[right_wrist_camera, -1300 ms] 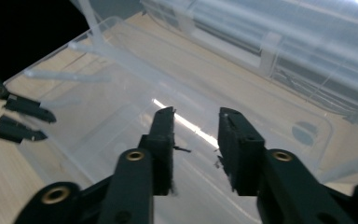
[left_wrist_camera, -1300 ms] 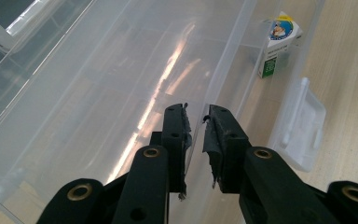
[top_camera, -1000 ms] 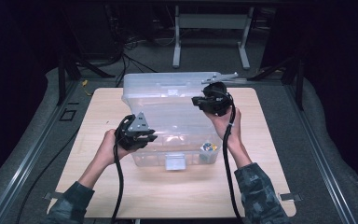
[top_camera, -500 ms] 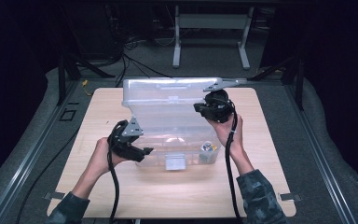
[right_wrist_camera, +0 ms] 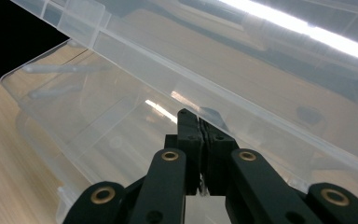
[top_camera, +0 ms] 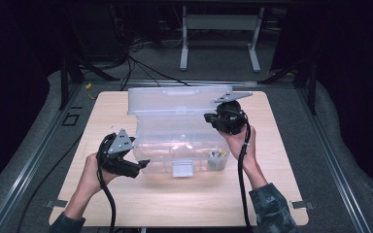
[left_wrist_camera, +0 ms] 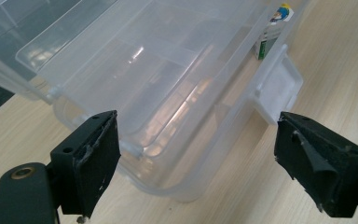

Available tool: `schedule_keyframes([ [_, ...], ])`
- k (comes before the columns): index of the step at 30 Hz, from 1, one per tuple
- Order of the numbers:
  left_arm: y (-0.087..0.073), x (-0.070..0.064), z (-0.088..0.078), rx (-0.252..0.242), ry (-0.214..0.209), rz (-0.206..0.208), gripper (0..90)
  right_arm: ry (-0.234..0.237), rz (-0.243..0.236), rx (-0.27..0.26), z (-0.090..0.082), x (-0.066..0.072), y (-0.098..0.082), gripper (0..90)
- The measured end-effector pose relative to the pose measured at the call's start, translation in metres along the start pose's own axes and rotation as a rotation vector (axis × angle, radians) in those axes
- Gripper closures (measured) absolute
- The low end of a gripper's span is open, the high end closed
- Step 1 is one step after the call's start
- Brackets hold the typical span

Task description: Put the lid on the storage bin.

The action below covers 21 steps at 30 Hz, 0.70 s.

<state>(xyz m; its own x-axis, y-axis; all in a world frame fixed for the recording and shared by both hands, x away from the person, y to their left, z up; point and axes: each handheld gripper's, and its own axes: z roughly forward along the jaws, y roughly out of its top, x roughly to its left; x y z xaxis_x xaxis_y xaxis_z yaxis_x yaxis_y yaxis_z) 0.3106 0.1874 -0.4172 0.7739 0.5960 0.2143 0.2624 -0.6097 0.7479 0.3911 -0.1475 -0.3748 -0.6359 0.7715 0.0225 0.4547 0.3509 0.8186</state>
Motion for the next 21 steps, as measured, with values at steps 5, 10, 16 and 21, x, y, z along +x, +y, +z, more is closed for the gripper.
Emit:
schedule_keyframes([
  [5, -0.009, 0.002, -0.002, 0.013, 0.024, -0.02, 12.1, 0.002, -0.003, 0.004, -0.001, 0.001, -0.004, 87.6],
  [10, -0.02, 0.004, -0.003, 0.037, 0.054, -0.037, 9.0, 0.003, -0.004, 0.009, -0.002, 0.002, -0.01, 87.1],
  [16, -0.034, 0.008, -0.003, 0.065, 0.071, -0.074, 6.7, 0.003, 0.007, 0.012, -0.006, -0.001, -0.018, 86.6],
  [21, -0.048, 0.007, 0.002, 0.094, 0.072, -0.107, 4.8, 0.003, 0.016, 0.013, -0.01, -0.003, -0.027, 86.6],
])
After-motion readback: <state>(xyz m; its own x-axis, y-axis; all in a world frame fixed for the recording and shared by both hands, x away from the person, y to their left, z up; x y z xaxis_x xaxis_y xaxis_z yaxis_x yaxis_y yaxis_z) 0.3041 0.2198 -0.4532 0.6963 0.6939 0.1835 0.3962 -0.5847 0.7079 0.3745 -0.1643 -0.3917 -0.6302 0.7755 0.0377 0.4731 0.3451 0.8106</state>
